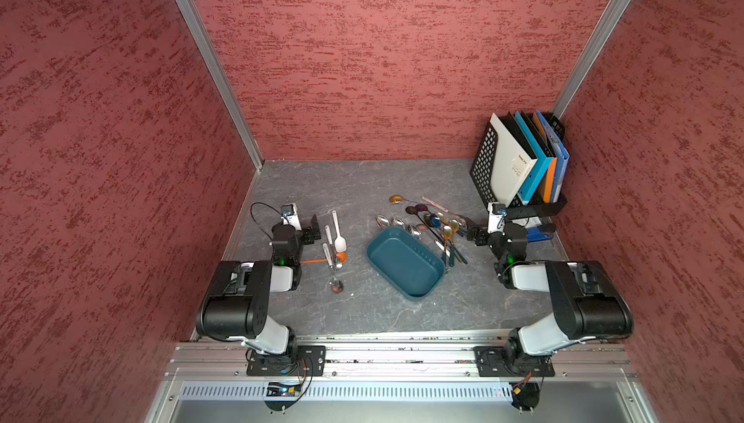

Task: Put the spoon into the storage box
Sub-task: Adjust the storage box at the center of the board.

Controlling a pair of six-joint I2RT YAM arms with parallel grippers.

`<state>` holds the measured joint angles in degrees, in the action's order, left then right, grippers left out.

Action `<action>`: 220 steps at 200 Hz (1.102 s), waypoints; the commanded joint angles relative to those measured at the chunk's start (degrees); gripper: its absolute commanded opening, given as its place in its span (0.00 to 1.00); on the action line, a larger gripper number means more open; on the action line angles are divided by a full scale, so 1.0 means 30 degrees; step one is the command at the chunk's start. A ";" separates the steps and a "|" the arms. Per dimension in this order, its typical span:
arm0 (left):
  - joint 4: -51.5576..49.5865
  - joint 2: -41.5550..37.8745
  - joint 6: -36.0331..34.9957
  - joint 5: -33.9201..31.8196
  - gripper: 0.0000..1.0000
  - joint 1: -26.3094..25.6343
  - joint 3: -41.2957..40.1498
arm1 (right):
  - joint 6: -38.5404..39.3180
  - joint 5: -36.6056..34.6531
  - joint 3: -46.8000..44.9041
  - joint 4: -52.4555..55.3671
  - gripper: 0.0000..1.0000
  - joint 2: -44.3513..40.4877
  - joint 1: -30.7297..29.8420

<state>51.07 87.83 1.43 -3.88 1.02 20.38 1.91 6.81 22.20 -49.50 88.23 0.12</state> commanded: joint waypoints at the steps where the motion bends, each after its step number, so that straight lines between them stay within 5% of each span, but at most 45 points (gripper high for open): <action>1: 0.0467 -0.0032 -0.0096 0.0152 1.00 0.0119 0.0238 | -0.0142 -0.0188 0.0094 -0.0473 0.99 -0.0029 0.0064; 143: 0.0318 -0.0135 -0.0058 0.0154 1.00 0.0132 0.0300 | -0.0212 -0.0519 0.0323 0.0345 0.99 -0.0506 0.0056; 171: -0.5836 -0.2945 0.0825 -0.2118 1.00 0.0204 0.2372 | -0.0047 -0.0491 0.3408 0.7510 0.99 -0.2974 0.0062; 220: -2.0563 -0.7720 0.4595 -0.1902 1.00 -0.0510 0.8028 | -0.1579 0.0471 0.9352 1.9591 0.91 -0.4461 0.0046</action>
<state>17.93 69.60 7.22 -9.15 0.89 36.93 0.40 6.52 44.21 -14.33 76.14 0.12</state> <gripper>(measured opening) 0.996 0.927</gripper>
